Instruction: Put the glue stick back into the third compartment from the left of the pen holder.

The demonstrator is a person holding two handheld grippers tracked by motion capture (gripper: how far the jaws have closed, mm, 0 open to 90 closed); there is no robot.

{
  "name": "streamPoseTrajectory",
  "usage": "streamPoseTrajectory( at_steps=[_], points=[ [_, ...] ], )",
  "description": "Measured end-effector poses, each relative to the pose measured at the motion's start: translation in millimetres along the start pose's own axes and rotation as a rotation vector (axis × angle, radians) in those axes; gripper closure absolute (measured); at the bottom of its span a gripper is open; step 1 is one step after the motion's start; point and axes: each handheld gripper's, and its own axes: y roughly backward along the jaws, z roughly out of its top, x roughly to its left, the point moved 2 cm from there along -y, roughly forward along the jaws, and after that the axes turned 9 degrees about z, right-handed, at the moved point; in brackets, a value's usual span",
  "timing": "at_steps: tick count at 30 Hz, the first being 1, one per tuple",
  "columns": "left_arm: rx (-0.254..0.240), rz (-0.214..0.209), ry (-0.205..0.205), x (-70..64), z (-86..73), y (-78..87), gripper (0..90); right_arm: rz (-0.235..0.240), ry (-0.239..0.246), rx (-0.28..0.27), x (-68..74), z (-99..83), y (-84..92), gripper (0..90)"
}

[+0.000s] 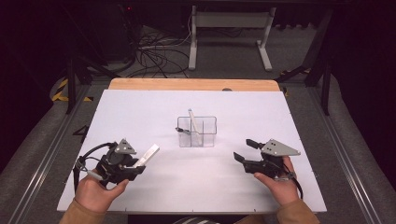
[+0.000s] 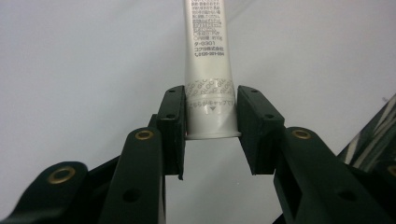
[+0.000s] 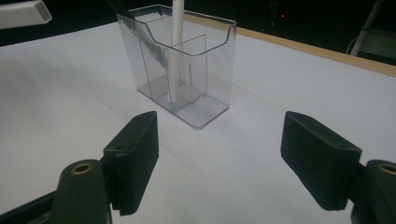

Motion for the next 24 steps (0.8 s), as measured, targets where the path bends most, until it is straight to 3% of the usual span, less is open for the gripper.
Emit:
streamPoseTrajectory(
  at_steps=[13, 24],
  points=[
    [-0.002, -0.064, -0.069, 0.5, 31.0, 12.9, 64.8, 0.001, -0.004, 0.003, -0.2, -0.1, 0.7, 28.6],
    [-0.022, -0.102, -0.108, 0.2, 48.2, 11.4, 64.9, 0.000, -0.006, 0.002, -0.8, -0.2, 1.2, 28.6]
  ],
)
